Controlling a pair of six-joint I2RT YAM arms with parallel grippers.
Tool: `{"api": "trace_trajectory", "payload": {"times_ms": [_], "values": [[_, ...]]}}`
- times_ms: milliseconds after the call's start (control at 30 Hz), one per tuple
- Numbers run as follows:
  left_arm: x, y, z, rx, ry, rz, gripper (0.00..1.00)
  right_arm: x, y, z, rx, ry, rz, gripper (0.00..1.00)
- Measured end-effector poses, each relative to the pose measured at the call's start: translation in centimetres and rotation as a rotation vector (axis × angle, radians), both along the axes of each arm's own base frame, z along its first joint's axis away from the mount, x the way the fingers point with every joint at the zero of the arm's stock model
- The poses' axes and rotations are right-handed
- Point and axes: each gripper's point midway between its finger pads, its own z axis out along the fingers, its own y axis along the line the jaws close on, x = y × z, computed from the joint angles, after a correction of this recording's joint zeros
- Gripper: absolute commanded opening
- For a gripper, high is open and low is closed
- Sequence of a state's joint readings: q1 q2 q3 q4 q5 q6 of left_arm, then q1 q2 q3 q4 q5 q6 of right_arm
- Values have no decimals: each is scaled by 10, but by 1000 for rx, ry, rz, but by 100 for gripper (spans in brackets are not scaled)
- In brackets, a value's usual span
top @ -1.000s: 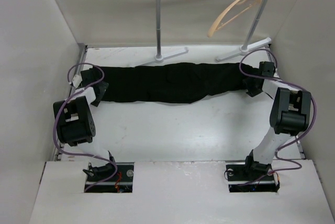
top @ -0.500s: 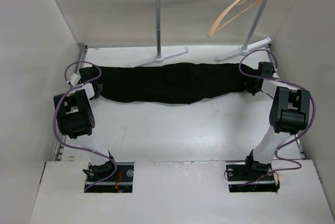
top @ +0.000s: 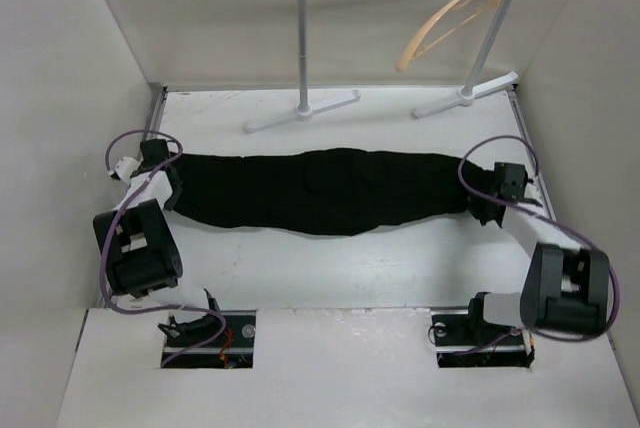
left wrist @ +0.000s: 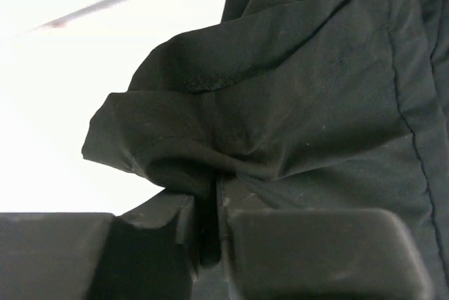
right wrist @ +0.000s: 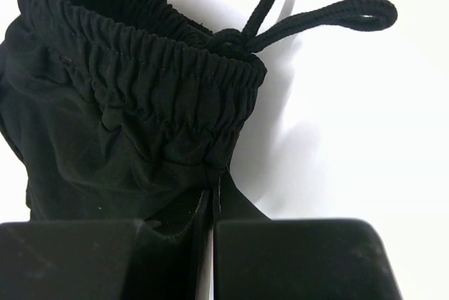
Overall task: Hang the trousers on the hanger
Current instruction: Fold the trousers at the center of the board.
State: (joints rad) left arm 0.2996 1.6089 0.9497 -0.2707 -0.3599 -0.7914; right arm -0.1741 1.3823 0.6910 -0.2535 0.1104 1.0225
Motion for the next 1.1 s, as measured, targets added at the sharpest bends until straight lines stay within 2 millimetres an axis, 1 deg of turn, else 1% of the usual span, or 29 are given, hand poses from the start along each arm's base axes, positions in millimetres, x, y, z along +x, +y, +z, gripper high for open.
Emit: {"api": "trace_trajectory", "payload": {"times_ms": [33,100,133,167,200,233,267,300,333,400,433,467,500,533,567,600,633,667,733,767,833,900,967,1033,1100], "values": [[-6,1,3,9,4,5,23,-13,2,-1,3,-2,-6,4],[-21,3,7,26,18,18,39,-40,6,-3,6,-3,-21,17],[-27,3,9,33,25,22,48,-53,7,-2,1,-5,-26,27],[-31,4,12,40,30,25,59,-63,8,0,-4,-9,-29,41],[-34,5,15,48,32,28,67,-69,7,3,-12,-16,-31,50],[-34,5,19,57,26,29,75,-71,7,7,-21,-26,-28,58],[-35,5,24,63,17,28,80,-72,6,12,-32,-36,-23,64],[-35,3,28,68,10,22,83,-72,5,16,-40,-44,-21,68],[-35,1,33,72,1,19,84,-73,4,22,-49,-46,-16,71],[-36,-2,47,84,-32,11,85,-70,2,38,-72,-67,-4,74],[-36,-3,56,94,-56,7,85,-67,1,49,-87,-90,6,74],[-35,-5,66,105,-80,1,83,-64,1,62,-104,-117,14,71],[-34,-6,75,118,-103,-6,79,-59,1,75,-122,-147,26,64],[-29,-10,84,129,-130,-20,75,-55,4,86,-137,-173,46,53],[-23,-18,92,135,-154,-47,67,-50,8,97,-148,-199,70,40],[-14,-29,96,133,-179,-86,60,-45,13,102,-155,-213,96,33],[-5,-43,97,123,-197,-128,56,-40,18,105,-157,-220,122,27],[4,-58,95,108,-208,-177,54,-34,23,104,-154,-217,150,24],[20,-87,83,69,-209,-264,53,-21,29,93,-138,-190,192,22],[26,-97,73,48,-200,-292,53,-15,31,84,-127,-168,207,20],[34,-104,53,13,-173,-312,53,-6,33,58,-100,-103,229,19],[36,-100,31,-15,-140,-295,53,-1,27,35,-77,-47,221,18],[32,-88,12,-36,-106,-255,53,-1,15,17,-63,-9,186,17],[26,-72,-1,-48,-90,-205,55,-5,3,4,-51,13,144,17],[20,-57,-10,-58,-83,-158,57,-12,-8,-5,-46,29,104,16]]}}
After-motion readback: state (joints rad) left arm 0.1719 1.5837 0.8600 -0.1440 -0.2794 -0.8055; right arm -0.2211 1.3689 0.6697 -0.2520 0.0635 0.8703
